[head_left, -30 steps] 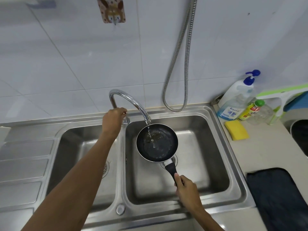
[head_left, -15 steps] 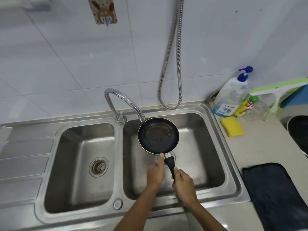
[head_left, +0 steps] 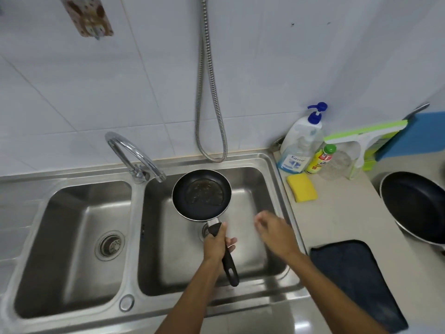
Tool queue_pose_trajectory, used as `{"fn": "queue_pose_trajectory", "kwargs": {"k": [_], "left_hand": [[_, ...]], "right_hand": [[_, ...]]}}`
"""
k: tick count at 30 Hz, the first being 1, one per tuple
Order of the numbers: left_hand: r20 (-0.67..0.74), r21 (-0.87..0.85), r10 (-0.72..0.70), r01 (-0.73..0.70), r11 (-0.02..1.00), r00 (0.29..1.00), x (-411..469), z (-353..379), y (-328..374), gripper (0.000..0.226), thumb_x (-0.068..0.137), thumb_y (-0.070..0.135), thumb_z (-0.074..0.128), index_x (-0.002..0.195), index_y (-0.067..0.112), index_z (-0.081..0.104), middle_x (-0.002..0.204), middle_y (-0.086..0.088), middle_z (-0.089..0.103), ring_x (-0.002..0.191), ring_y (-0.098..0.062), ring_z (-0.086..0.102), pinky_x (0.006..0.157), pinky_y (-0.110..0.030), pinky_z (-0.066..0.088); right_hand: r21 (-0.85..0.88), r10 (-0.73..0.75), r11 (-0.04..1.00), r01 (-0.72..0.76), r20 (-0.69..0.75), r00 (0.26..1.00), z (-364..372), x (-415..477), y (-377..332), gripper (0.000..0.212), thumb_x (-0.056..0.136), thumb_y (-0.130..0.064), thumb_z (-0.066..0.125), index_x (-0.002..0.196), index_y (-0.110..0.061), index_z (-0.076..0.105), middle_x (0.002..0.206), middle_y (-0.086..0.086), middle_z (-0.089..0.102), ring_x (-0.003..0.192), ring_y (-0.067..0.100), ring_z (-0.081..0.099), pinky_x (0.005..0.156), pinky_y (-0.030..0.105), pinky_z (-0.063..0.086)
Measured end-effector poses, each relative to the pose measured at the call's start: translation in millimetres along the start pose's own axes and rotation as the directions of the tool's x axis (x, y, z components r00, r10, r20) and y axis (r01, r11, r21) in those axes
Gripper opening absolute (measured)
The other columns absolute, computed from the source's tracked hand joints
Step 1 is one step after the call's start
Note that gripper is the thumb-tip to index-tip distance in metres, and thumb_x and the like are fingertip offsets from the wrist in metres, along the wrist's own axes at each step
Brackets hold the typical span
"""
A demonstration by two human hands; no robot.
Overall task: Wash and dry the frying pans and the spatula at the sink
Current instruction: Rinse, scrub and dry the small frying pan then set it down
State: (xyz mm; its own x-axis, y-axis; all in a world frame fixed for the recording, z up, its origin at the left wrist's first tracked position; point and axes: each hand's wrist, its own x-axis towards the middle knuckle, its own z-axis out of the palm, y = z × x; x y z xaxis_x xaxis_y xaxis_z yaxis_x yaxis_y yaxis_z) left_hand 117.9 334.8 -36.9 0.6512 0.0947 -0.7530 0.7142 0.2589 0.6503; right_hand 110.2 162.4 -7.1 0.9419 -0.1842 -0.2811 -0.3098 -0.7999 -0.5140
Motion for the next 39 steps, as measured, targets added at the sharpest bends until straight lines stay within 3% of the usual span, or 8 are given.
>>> {"fn": "queue_pose_trajectory", "kwargs": {"k": [5,8,15,20,23,27,35,39], "left_hand": [[-0.045,0.026,-0.01,0.012,1.0,0.999,-0.2,11.3,-5.5,0.035,0.098,0.026,0.066,0.073,0.014,0.046,0.052,-0.003,0.04,0.037,-0.011,0.037,0.034,-0.021,0.035],[-0.066,0.069,-0.028,0.032,0.997,0.997,4.2,14.8,-11.5,0.039,0.097,0.03,0.067,0.07,0.012,0.046,0.052,-0.004,0.039,0.037,-0.013,0.036,0.034,-0.02,0.034],[-0.066,0.067,-0.024,0.029,0.997,0.998,10.8,19.0,-14.6,0.046,0.096,0.036,0.068,0.065,0.012,0.043,0.048,-0.003,0.038,0.036,-0.014,0.035,0.036,-0.022,0.033],[-0.051,0.07,-0.028,0.032,0.997,0.998,9.9,9.5,-13.6,0.047,0.095,0.038,0.069,0.066,0.013,0.042,0.049,-0.002,0.038,0.037,-0.014,0.034,0.038,-0.023,0.033],[-0.043,0.112,-0.018,0.023,0.993,0.999,3.4,-4.1,-16.1,0.043,0.095,0.039,0.069,0.073,0.01,0.045,0.051,-0.002,0.04,0.038,-0.015,0.036,0.038,-0.024,0.034],[-0.011,0.173,0.007,-0.005,0.985,1.0,-8.2,-23.7,-10.5,0.038,0.097,0.038,0.067,0.074,0.012,0.049,0.051,-0.002,0.044,0.04,-0.013,0.04,0.039,-0.025,0.038],[-0.038,0.211,0.057,-0.048,0.976,0.998,-15.5,-74.7,-1.9,0.039,0.096,0.038,0.067,0.077,0.009,0.052,0.05,-0.002,0.047,0.037,-0.012,0.042,0.037,-0.023,0.039],[0.004,0.303,0.07,-0.067,0.95,0.998,-9.3,-92.2,3.1,0.04,0.098,0.037,0.065,0.071,0.01,0.053,0.048,-0.002,0.05,0.036,-0.013,0.045,0.038,-0.025,0.04]], "right_hand": [[-0.288,-0.039,0.956,-0.054,-0.308,0.95,-63.9,94.6,60.4,0.021,0.093,-0.027,0.061,0.107,-0.011,0.064,0.108,0.018,0.062,0.099,0.042,0.06,0.076,0.048,0.054],[-0.427,-0.058,0.899,-0.101,-0.344,0.937,-64.1,121.8,83.2,0.035,0.087,-0.033,0.073,0.109,-0.007,0.067,0.109,0.025,0.06,0.094,0.045,0.058,0.072,0.05,0.056],[-0.268,0.152,0.939,-0.217,-0.242,0.958,-54.7,131.2,87.0,0.044,0.091,-0.039,0.067,0.126,-0.018,0.051,0.119,0.029,0.054,0.104,0.047,0.053,0.082,0.052,0.05],[-0.083,-0.242,0.968,0.237,-0.054,0.969,-24.4,102.7,22.2,0.045,0.087,-0.04,0.071,0.127,-0.029,0.055,0.122,0.007,0.061,0.109,0.032,0.055,0.091,0.042,0.049],[-0.069,-0.5,0.855,0.513,0.151,0.853,17.5,98.3,-38.6,0.043,0.084,-0.042,0.074,0.124,-0.028,0.067,0.131,-0.002,0.062,0.117,0.025,0.055,0.103,0.038,0.042],[-0.292,-0.664,0.595,0.749,0.347,0.663,79.7,110.3,-105.6,0.025,0.088,-0.036,0.064,0.109,-0.033,0.077,0.124,-0.003,0.066,0.105,0.03,0.059,0.091,0.044,0.05],[-0.654,-0.384,0.587,0.478,0.295,0.875,81.7,133.6,-135.1,0.021,0.09,-0.022,0.065,0.107,-0.013,0.073,0.112,0.007,0.07,0.109,0.031,0.062,0.086,0.036,0.05],[-0.402,-0.388,0.704,0.585,0.472,0.791,101.2,95.4,-130.9,0.034,0.086,-0.054,0.063,0.093,-0.024,0.077,0.102,0.004,0.073,0.105,0.029,0.065,0.08,0.038,0.056]]}}
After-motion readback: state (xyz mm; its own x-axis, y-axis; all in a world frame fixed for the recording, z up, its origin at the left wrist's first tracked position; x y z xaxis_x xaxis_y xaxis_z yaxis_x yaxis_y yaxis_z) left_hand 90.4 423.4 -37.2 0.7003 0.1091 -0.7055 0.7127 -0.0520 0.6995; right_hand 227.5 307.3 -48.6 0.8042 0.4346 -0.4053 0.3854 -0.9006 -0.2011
